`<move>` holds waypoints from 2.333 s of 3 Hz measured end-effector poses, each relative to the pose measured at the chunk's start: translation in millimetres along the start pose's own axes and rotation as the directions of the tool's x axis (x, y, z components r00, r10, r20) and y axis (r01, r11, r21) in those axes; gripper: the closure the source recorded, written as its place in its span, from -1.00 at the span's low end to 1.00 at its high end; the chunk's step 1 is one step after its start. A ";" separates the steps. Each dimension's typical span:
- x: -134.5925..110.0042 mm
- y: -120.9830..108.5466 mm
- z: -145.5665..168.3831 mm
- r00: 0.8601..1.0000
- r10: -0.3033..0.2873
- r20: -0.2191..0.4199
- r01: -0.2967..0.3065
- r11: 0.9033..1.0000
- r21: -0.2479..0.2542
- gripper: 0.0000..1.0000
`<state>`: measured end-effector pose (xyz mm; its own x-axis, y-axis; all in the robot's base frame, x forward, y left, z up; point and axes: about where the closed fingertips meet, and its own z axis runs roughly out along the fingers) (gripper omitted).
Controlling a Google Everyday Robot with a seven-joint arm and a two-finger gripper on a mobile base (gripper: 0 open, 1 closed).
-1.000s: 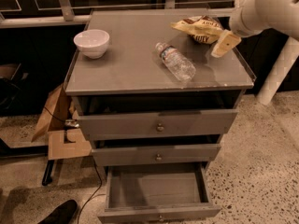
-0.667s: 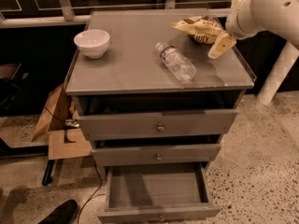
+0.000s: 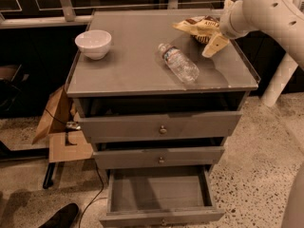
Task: Place brown chip bag into bottom drawer
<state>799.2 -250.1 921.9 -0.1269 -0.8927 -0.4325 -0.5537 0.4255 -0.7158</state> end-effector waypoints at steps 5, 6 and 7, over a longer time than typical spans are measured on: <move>-1.2 -1.2 2.6 1.000 0.001 0.004 -0.001 1.000 0.001 1.00; -2.4 -5.3 -0.7 1.000 -0.002 0.009 0.002 1.000 0.011 1.00; -8.3 -24.8 -18.7 0.999 -0.014 0.038 0.012 0.998 0.055 1.00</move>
Offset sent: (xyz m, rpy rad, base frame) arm 0.0029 0.0008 0.0001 0.0028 -0.0026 0.0020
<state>798.7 -256.0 953.5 -0.0873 -0.8922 -0.4431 -0.5091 0.4223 -0.7500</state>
